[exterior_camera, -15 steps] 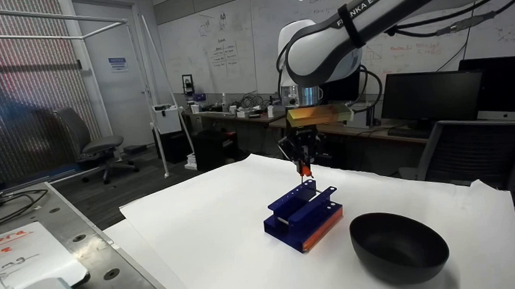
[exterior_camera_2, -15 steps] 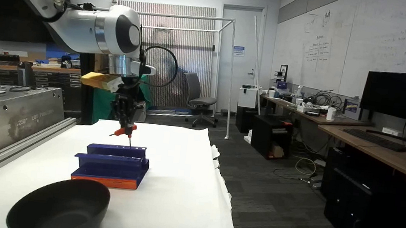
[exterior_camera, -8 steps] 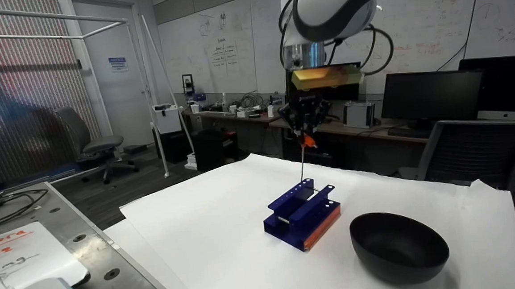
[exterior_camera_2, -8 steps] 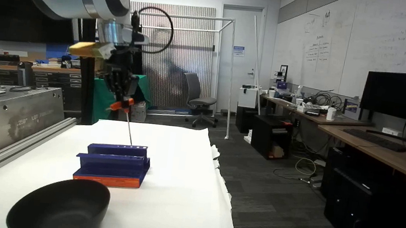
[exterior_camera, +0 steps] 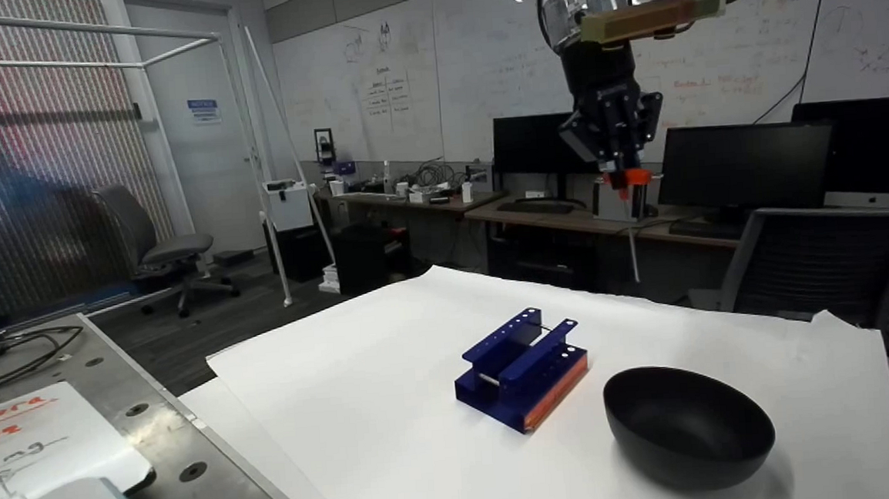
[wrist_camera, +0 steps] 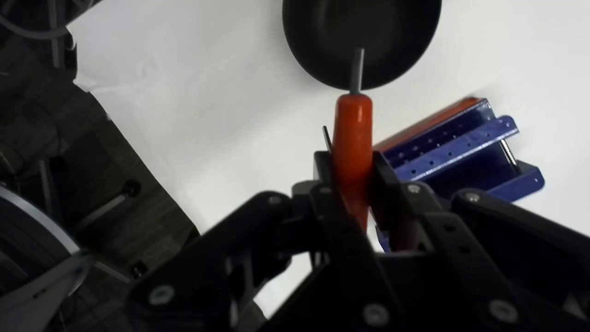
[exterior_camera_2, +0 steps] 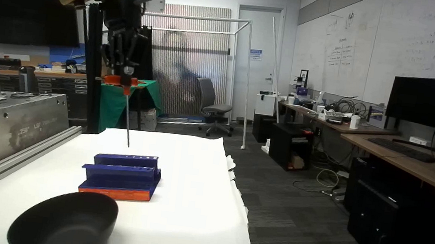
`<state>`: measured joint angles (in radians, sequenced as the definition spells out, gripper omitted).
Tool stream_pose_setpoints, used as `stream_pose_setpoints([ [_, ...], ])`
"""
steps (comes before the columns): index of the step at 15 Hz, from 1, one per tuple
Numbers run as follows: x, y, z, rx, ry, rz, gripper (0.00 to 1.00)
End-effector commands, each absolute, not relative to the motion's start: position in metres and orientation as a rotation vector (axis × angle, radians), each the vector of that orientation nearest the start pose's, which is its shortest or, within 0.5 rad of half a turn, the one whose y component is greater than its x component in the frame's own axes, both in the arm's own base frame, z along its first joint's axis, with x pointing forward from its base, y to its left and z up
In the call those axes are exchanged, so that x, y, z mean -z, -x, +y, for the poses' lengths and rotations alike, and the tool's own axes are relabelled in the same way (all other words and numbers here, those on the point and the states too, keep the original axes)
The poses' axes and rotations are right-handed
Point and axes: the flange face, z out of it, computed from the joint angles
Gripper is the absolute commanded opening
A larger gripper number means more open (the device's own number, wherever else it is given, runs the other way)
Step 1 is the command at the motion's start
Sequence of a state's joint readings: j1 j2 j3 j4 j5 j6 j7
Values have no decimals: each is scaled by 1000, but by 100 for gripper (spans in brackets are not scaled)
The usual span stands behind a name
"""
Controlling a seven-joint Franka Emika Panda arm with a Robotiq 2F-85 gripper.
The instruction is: Pick up the orange object tool and put it in the bowl
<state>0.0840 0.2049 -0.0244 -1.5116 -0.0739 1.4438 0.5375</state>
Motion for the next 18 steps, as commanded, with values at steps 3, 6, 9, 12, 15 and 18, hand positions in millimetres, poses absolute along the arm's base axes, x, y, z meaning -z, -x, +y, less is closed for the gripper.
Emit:
stream_pose_setpoints([
  [3,-439,-602,-23,-767,3018,680,7],
  [6,-387,-606,-40,-970,2911,677,6],
  [9,-355,-604,-47,-1139,2791,667,6],
  [12,-338,-604,-48,-1224,2723,678,6],
  [15,-316,-604,-45,-1259,2684,686,7],
  [18,-302,-599,-38,-1257,2670,685,5],
])
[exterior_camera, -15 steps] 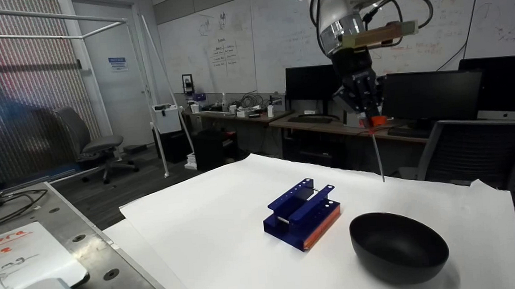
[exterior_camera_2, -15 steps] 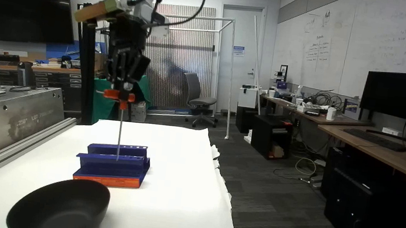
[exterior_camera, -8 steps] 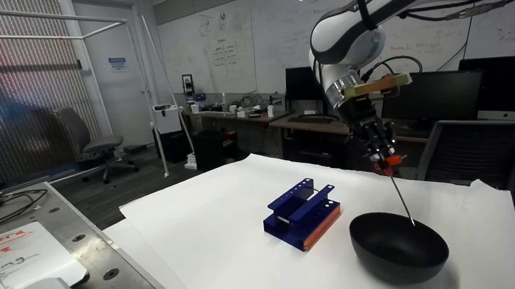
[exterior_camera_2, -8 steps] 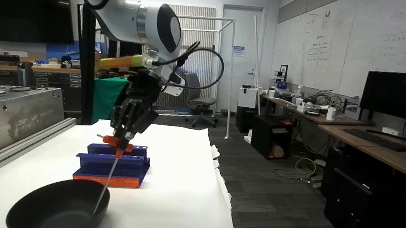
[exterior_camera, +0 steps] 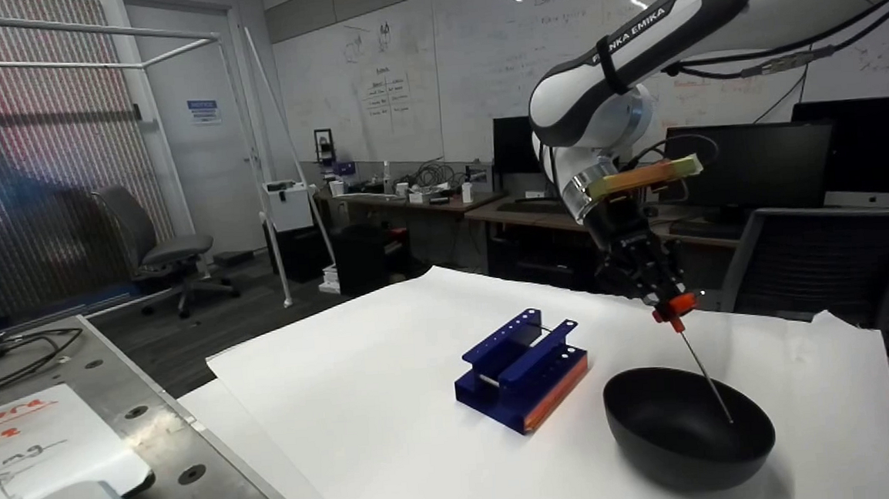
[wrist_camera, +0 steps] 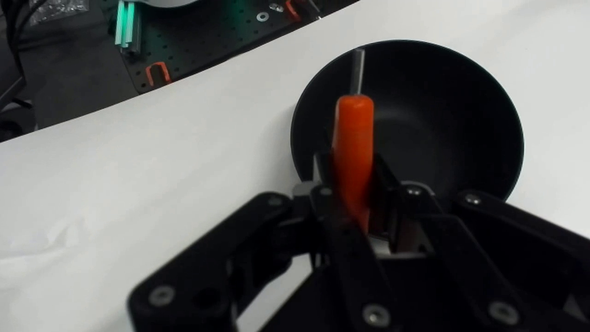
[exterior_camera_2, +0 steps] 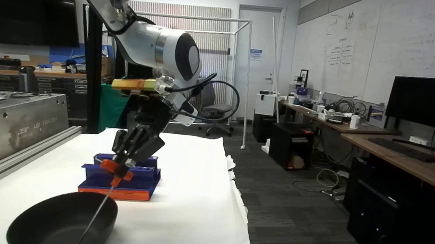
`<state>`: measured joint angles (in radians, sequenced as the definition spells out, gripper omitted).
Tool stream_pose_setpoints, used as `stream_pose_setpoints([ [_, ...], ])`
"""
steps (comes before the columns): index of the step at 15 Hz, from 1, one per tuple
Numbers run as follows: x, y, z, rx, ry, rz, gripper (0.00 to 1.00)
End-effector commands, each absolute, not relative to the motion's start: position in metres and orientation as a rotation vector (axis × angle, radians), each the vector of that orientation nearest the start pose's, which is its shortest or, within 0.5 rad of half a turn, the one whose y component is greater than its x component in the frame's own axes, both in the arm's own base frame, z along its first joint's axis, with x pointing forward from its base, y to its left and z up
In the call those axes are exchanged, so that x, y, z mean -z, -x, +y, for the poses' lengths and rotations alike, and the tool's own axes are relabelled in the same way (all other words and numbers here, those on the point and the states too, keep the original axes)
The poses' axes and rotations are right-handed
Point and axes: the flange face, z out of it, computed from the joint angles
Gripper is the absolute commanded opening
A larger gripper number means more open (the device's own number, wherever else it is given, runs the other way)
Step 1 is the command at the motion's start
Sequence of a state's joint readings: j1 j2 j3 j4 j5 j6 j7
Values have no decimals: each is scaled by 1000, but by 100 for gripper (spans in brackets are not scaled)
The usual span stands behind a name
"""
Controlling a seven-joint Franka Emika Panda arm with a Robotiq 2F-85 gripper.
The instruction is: Pick up the orange object tool and put it in the bowl
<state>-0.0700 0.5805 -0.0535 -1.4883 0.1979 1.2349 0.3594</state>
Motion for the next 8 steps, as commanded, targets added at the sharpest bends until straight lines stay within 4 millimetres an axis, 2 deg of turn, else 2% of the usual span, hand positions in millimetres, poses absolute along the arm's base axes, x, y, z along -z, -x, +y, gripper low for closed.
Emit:
stream_pose_setpoints([
  [1,-299,-598,-37,-1250,2667,686,5],
  [3,-294,-597,-33,-1203,2687,680,5],
  [4,-291,-598,-31,-1170,2703,670,27],
  [6,-285,-598,-26,-1128,2732,655,54],
  [8,-280,-599,-21,-1102,2746,637,69],
])
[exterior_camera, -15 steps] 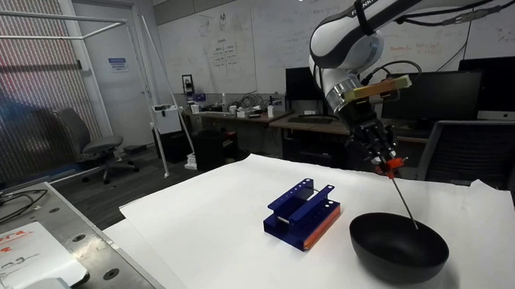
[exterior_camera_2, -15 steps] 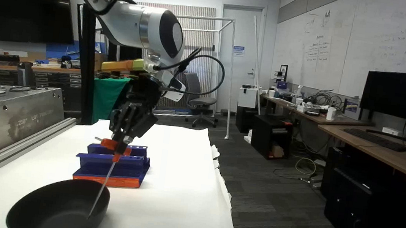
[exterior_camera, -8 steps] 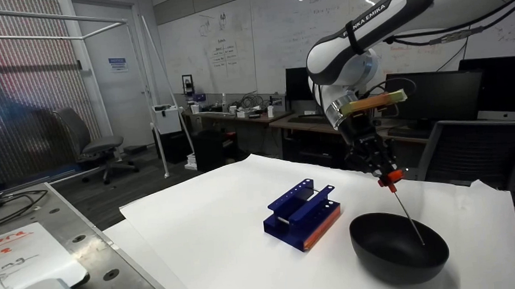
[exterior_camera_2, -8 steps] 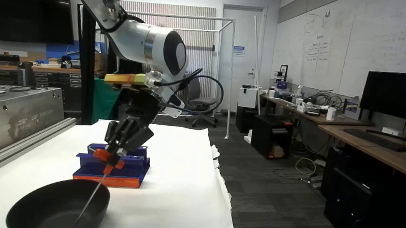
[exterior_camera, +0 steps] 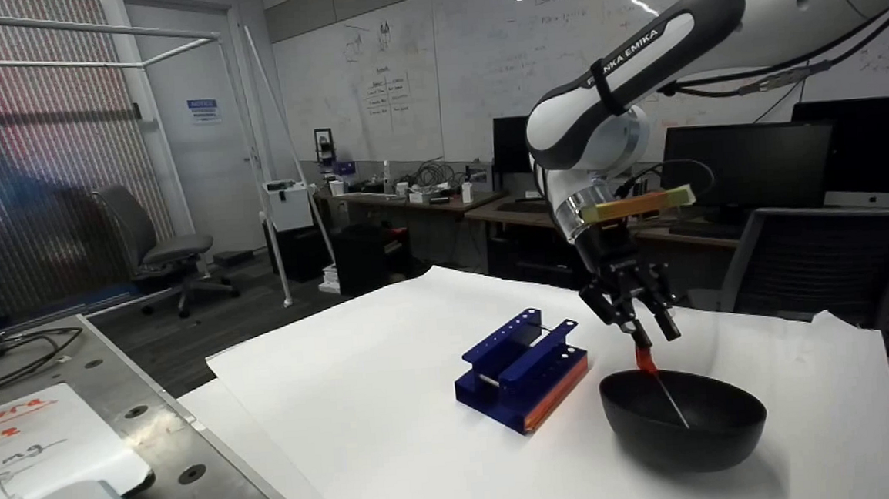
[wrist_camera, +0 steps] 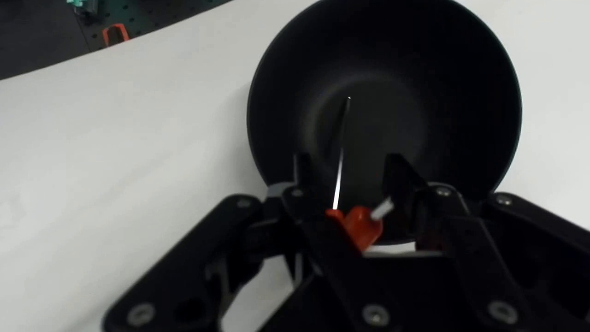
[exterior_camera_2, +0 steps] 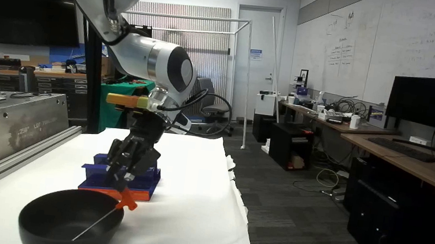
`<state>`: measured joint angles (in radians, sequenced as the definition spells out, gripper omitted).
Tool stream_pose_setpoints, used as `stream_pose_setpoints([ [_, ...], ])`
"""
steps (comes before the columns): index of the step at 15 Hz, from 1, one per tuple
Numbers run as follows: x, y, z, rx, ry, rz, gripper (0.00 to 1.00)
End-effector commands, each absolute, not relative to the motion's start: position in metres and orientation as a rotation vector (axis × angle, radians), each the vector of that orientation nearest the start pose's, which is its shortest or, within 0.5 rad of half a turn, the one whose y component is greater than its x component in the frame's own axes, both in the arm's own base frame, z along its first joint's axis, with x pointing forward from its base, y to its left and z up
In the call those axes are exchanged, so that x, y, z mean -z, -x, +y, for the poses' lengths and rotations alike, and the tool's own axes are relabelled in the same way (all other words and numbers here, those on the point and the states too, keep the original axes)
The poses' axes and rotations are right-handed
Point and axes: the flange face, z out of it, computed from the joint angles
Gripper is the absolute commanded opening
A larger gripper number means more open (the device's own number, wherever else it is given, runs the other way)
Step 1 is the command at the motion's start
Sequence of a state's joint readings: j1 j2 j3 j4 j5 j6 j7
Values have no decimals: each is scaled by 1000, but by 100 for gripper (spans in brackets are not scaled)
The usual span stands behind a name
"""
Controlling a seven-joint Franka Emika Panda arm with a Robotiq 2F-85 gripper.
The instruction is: Pick up the orange object tool and put it in the bowl
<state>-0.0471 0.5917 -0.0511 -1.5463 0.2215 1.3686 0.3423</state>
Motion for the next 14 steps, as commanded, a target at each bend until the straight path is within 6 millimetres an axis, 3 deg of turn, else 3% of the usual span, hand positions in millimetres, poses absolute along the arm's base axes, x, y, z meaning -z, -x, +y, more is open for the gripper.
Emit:
stream_pose_setpoints([
  [1,-278,-599,-18,-1091,2748,628,77],
  [4,-289,-601,-11,-982,2792,575,99],
  [7,-319,-607,-7,-770,2863,499,100],
  [14,-435,-589,12,-347,3083,292,100],
])
